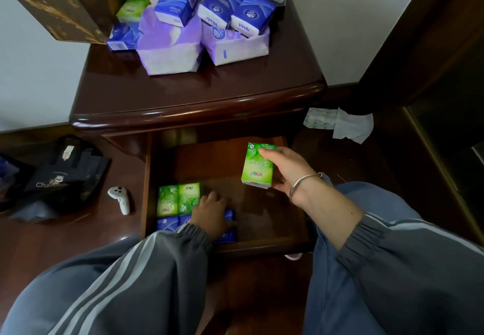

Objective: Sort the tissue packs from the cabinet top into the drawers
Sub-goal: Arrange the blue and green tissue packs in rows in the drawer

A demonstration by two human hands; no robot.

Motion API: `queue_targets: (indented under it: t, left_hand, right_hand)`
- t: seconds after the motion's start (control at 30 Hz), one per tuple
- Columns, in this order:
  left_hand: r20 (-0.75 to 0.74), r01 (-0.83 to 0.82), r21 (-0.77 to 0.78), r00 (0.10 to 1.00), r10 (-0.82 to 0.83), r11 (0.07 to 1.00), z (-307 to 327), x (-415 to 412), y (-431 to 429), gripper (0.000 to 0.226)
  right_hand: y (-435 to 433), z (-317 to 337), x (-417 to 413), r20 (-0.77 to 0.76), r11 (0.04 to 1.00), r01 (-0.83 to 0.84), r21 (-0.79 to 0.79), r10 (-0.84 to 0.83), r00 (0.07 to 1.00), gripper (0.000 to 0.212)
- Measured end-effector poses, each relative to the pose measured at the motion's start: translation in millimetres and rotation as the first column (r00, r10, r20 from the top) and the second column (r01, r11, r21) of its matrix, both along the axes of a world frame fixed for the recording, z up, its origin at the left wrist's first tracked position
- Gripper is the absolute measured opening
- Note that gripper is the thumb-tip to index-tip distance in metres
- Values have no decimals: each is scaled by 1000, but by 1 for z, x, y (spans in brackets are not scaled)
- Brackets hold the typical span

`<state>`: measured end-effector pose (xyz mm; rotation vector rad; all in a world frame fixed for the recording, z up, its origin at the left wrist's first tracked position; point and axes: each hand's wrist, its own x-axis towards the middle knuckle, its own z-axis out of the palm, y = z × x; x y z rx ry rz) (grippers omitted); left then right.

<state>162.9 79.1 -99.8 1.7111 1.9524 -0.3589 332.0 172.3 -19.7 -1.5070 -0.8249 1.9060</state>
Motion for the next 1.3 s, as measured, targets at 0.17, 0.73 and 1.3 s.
queue_targets:
  t: [0.17, 0.73, 1.3]
  left_hand:
    - [74, 170, -103, 984, -163, 980, -15, 4, 4, 52]
    - [13, 140, 238, 989, -147, 961, 4, -27, -20, 38]
    - [382, -862, 150, 502, 776, 484, 4, -105, -38, 16]
  right_hand:
    - [0, -1, -1, 28, 1000, 11, 18, -11, 1000, 10]
    - [-8, -13, -11, 98, 994, -91, 52, 86, 991, 25]
    - [-16, -100, -80, 354, 921, -345, 180, 267, 897, 22]
